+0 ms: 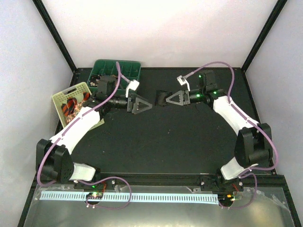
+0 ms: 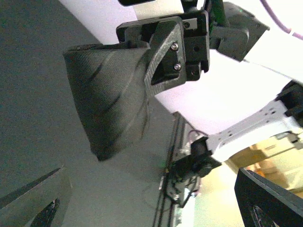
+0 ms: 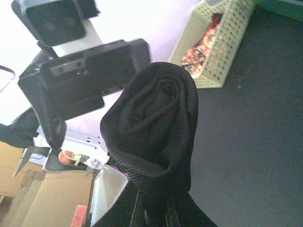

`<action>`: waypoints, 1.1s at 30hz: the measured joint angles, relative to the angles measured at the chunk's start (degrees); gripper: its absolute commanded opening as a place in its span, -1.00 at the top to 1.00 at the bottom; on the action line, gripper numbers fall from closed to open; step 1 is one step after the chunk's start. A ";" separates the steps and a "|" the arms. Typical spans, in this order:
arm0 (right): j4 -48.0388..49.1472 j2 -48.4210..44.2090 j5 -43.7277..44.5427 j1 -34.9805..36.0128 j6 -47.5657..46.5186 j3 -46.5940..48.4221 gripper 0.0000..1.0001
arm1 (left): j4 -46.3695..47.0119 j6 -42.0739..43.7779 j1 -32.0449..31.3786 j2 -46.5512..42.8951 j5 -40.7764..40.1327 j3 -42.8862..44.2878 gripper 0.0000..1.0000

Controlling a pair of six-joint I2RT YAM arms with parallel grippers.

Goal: Roll the ties
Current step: Pass from the right arm to the left

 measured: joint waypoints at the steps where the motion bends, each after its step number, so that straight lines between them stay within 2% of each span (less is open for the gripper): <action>1: 3.02 -0.66 -0.07 0.66 2.78 -0.39 0.97 | 1.40 -2.21 -0.02 0.26 1.03 0.00 -0.89; 6: 12.24 -2.51 -0.28 3.72 10.73 -0.59 0.97 | 6.38 -9.75 -0.20 1.64 3.21 -0.02 -0.83; 13: 16.96 -2.97 -0.37 6.51 14.97 -1.05 0.97 | 9.79 -13.88 -2.03 2.54 3.63 -0.02 -0.70; 22: 19.54 -3.80 -0.28 8.50 17.03 -2.62 0.97 | 13.79 -18.03 -2.49 2.78 3.65 -0.24 -0.26; 28: 20.22 -3.80 0.04 9.14 17.77 -2.62 0.97 | 16.17 -20.55 -2.64 2.80 3.82 -1.01 -0.14; 33: 20.39 -3.80 0.42 9.18 17.92 -2.62 0.97 | 17.51 -21.68 -2.84 2.80 4.04 -1.22 0.12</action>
